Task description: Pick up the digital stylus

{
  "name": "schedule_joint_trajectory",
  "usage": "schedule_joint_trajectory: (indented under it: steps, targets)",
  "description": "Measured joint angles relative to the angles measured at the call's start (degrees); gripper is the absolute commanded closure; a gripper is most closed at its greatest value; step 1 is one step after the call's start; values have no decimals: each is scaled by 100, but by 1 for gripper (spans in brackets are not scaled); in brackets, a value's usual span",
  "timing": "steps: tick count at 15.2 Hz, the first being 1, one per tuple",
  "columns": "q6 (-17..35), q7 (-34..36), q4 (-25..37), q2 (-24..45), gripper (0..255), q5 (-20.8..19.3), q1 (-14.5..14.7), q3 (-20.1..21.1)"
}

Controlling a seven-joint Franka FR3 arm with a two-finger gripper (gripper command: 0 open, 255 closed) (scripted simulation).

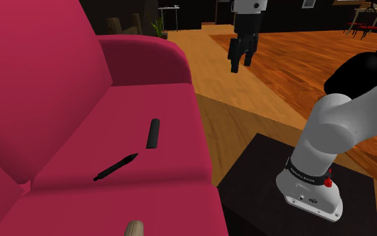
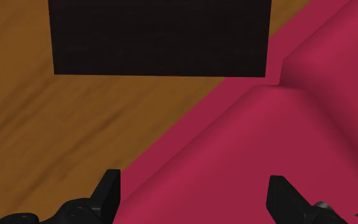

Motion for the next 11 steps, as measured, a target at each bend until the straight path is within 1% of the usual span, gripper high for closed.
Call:
schedule_joint_trajectory:
  steps: [2, 4, 11]
  targets:
    - [68, -63, 13, 87, 0, -1, 30, 1]
    - [291, -255, 38, 355, 0, 12, 138, 29]
    - [1126, -1166, 576, 1795, 0, -8, 520, 105]
